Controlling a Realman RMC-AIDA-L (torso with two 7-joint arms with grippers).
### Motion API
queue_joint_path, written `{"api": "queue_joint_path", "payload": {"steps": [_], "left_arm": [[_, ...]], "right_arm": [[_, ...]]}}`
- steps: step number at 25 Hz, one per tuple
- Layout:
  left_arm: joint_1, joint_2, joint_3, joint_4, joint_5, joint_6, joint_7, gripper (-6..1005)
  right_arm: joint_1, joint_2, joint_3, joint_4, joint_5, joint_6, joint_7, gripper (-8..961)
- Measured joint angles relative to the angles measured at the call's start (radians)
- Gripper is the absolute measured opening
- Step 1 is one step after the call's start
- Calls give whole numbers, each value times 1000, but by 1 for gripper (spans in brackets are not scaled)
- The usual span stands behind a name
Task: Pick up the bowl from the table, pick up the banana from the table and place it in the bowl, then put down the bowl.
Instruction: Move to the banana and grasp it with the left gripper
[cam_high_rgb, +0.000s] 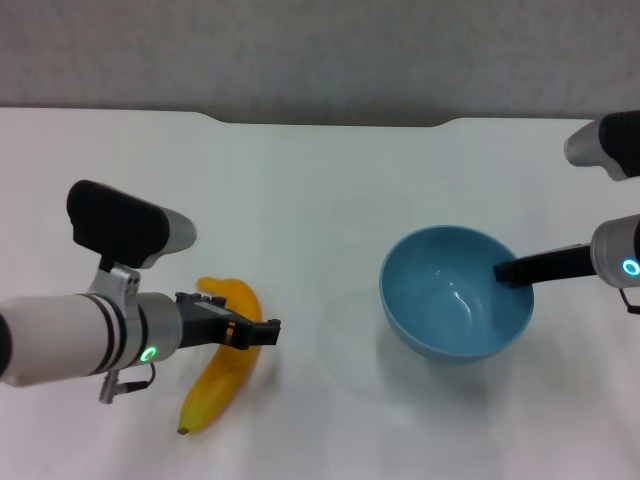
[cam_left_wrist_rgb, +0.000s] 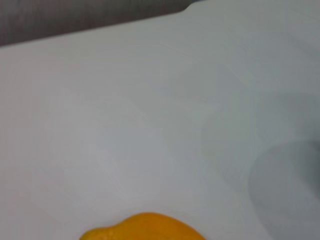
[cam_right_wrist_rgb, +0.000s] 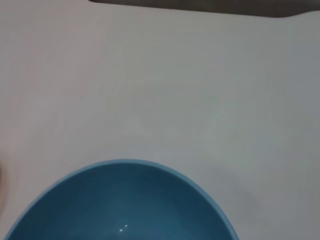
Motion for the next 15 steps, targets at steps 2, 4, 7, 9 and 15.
{"api": "queue_joint_path", "payload": {"steps": [2, 4, 7, 9, 15], "left_arm": [[-23, -1, 16, 33, 7, 15, -40, 904], [-52, -2, 33, 75, 9, 30, -75, 904], [-78, -2, 43, 126, 9, 51, -103, 903], [-81, -2, 44, 139, 9, 68, -109, 903], [-72, -1, 41, 141, 10, 94, -110, 902]], "right_arm": [[0, 0, 0, -6, -1, 0, 1, 32], [-4, 1, -1, -17, -2, -1, 2, 32], [-9, 1, -2, -26, -2, -2, 2, 32], [-10, 1, -2, -30, -2, -4, 2, 32], [-14, 1, -2, -36, -2, -6, 2, 33]]}}
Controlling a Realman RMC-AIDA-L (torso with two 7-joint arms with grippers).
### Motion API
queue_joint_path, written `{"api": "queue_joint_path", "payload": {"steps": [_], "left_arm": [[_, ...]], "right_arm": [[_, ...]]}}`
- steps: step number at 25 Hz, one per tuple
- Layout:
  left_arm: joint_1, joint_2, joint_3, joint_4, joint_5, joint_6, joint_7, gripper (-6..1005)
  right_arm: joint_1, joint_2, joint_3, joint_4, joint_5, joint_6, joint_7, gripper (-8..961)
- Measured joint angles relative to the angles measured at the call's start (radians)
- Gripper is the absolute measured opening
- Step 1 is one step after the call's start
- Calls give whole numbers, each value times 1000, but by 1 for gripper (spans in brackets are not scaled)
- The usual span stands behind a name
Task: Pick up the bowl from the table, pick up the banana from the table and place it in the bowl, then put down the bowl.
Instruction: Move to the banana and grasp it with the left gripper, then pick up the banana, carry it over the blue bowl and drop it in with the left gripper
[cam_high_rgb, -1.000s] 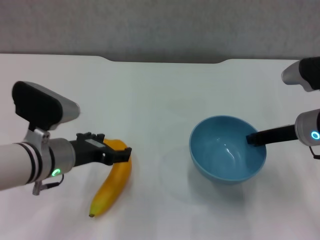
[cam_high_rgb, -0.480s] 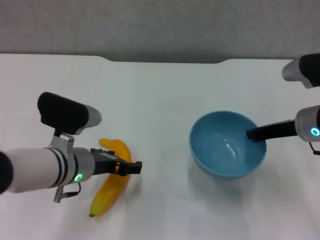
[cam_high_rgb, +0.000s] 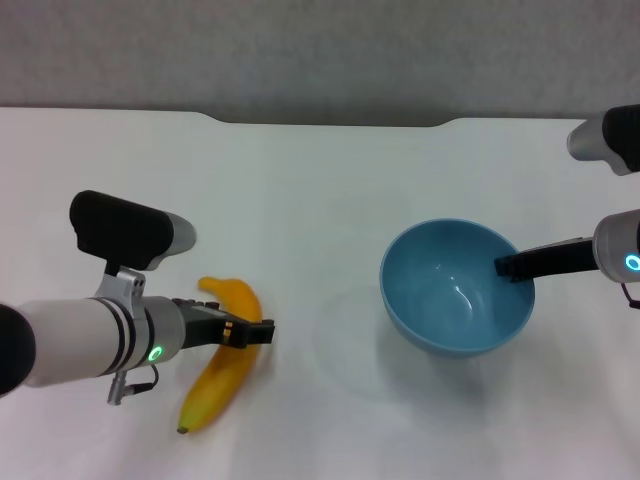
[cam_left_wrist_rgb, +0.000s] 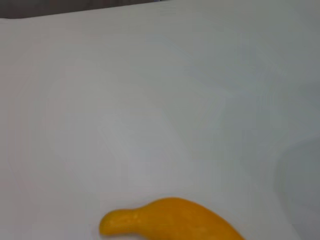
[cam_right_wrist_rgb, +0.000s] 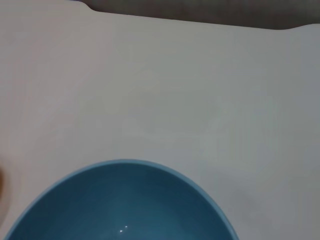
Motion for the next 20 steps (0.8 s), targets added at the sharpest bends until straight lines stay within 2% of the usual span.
{"api": "queue_joint_path", "payload": {"steps": [7, 20], "left_arm": [[-7, 1, 0, 47, 1, 23, 3, 858], [-7, 1, 4, 43, -2, 21, 5, 745]], "right_arm": [[0, 0, -1, -6, 0, -2, 0, 33], [-1, 2, -2, -7, 0, -1, 0, 33]]}}
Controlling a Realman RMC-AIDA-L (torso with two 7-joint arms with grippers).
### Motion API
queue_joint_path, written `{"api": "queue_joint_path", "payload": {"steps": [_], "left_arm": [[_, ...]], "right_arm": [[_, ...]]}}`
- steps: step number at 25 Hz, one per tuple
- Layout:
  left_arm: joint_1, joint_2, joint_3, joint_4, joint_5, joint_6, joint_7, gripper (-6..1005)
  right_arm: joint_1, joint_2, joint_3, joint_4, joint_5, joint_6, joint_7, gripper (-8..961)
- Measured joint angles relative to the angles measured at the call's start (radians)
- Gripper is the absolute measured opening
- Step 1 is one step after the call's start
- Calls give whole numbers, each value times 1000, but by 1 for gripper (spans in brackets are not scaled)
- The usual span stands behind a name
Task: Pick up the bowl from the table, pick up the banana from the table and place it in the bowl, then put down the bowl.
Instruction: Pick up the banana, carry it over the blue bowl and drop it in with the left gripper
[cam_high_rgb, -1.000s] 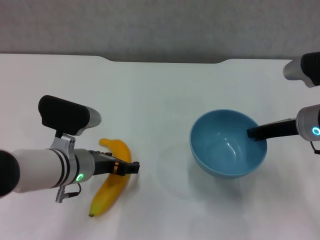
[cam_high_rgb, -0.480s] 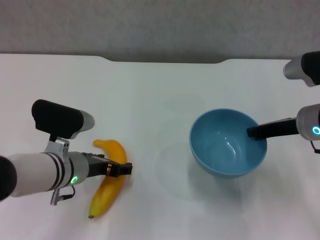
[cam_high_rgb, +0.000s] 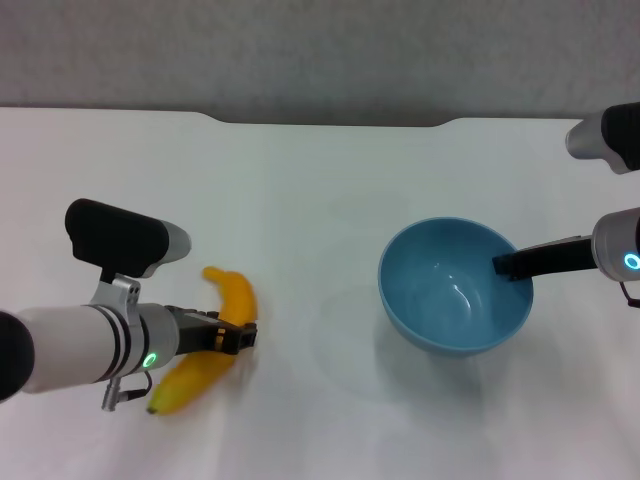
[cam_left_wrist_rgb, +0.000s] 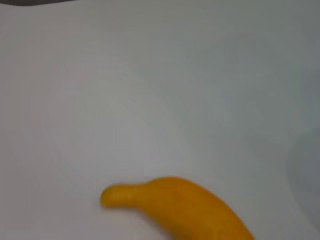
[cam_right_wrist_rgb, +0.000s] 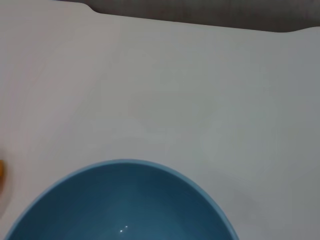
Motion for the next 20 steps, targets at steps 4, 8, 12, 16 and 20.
{"api": "queue_joint_path", "payload": {"steps": [4, 8, 12, 16, 20], "left_arm": [[2, 3, -10, -24, -4, -13, 4, 630], [4, 9, -80, -105, 18, -65, 18, 522], [45, 8, -168, -244, 21, -116, 53, 510], [86, 6, -199, -378, -41, -138, 75, 511], [87, 5, -194, -449, -192, -161, 152, 511]], "right_arm": [[-5, 0, 0, 0, 0, 0, 0, 33], [-8, -3, 0, 4, 0, -11, 0, 33], [-8, -2, -4, 12, -1, -15, -3, 33], [12, 0, -27, 35, 6, -5, -2, 33], [39, 2, -30, 71, 11, -3, -1, 33]]}}
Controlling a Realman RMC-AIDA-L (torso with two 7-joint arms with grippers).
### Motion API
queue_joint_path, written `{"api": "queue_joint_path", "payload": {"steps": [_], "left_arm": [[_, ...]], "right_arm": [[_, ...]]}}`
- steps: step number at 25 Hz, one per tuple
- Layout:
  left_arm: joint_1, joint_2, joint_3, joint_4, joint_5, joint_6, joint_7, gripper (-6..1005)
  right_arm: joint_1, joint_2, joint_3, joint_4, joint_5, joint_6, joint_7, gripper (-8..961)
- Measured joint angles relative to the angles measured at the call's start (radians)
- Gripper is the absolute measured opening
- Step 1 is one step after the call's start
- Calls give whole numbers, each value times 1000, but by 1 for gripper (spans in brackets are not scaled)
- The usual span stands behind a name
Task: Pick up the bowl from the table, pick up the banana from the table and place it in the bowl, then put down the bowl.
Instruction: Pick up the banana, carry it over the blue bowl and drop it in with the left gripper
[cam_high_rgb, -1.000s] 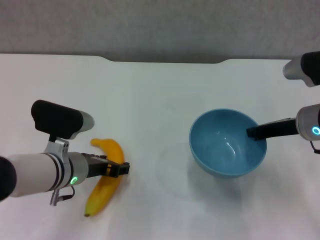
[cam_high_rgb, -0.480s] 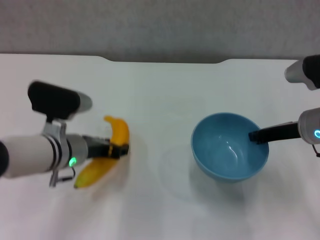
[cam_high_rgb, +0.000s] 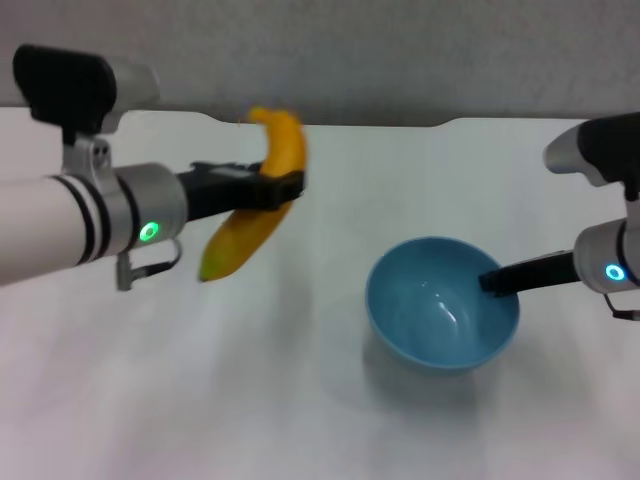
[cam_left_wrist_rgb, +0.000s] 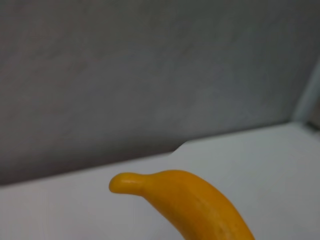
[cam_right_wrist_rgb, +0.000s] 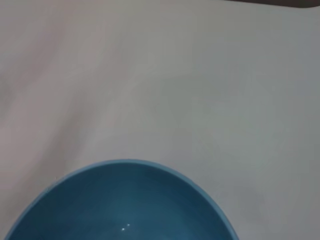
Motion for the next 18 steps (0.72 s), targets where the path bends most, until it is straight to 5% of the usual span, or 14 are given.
{"api": "queue_joint_path", "payload": {"steps": [10, 18], "left_arm": [[2, -5, 83, 16, -620, -14, 423, 513], [-47, -6, 114, 173, -900, -21, 645, 514]], "right_arm": [[92, 0, -85, 83, 151, 40, 2, 32], [120, 2, -139, 95, 226, 49, 3, 32]]}}
